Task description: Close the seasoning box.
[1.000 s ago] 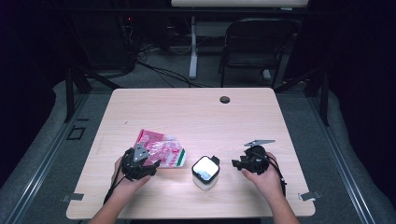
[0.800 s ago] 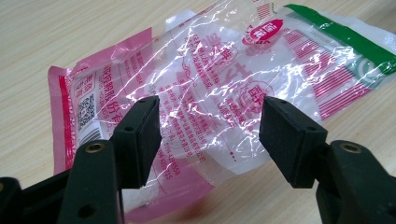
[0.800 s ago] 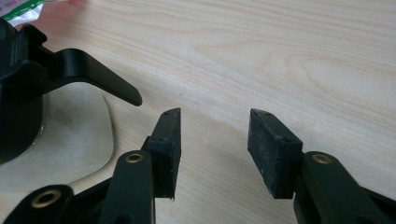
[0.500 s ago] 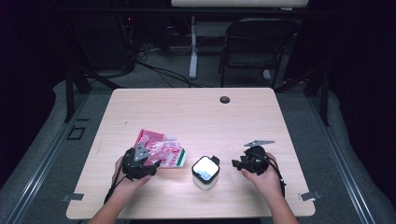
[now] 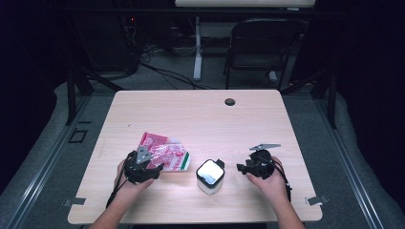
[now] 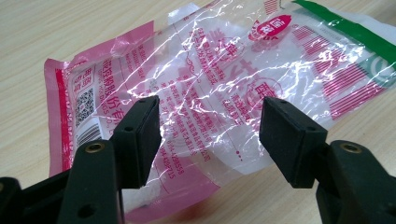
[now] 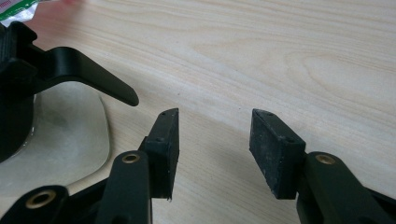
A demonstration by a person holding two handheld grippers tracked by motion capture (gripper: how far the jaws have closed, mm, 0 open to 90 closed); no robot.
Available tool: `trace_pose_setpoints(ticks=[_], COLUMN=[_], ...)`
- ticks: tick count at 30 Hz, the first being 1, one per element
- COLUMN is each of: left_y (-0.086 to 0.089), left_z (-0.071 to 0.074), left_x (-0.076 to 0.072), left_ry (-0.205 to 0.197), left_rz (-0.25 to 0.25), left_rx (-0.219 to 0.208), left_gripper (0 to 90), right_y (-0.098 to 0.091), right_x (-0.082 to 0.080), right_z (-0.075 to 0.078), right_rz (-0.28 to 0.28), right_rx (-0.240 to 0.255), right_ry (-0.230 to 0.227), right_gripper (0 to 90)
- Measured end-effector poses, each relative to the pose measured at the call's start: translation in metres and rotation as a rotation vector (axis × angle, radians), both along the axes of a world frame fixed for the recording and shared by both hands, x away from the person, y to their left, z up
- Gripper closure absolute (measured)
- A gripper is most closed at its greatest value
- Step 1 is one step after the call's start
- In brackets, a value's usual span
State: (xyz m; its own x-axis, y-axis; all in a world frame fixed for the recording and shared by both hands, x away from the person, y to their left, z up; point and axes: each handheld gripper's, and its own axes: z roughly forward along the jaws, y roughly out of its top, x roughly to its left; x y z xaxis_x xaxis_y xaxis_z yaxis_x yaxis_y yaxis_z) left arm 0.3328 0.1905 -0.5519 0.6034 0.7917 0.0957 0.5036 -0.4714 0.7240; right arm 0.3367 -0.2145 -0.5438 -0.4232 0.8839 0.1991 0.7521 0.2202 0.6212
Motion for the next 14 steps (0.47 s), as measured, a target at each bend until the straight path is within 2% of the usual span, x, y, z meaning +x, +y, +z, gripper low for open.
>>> trace_pose_setpoints(ticks=[8, 14], left_y=[0.0, 0.0008], left_z=[0.0001, 0.0003], left_x=[-0.0001, -0.0013], left_ry=[0.001, -0.004], left_rz=[0.001, 0.001], left_rx=[-0.002, -0.004], left_gripper=[38.8, 38.8], right_y=[-0.0013, -0.0016], right_x=[0.0003, 0.001], right_z=[0.0002, 0.0024], right_rz=[0.001, -0.004], right_rx=[-0.003, 0.031], right_ry=[-0.001, -0.008], right_gripper=[52.7, 52.2])
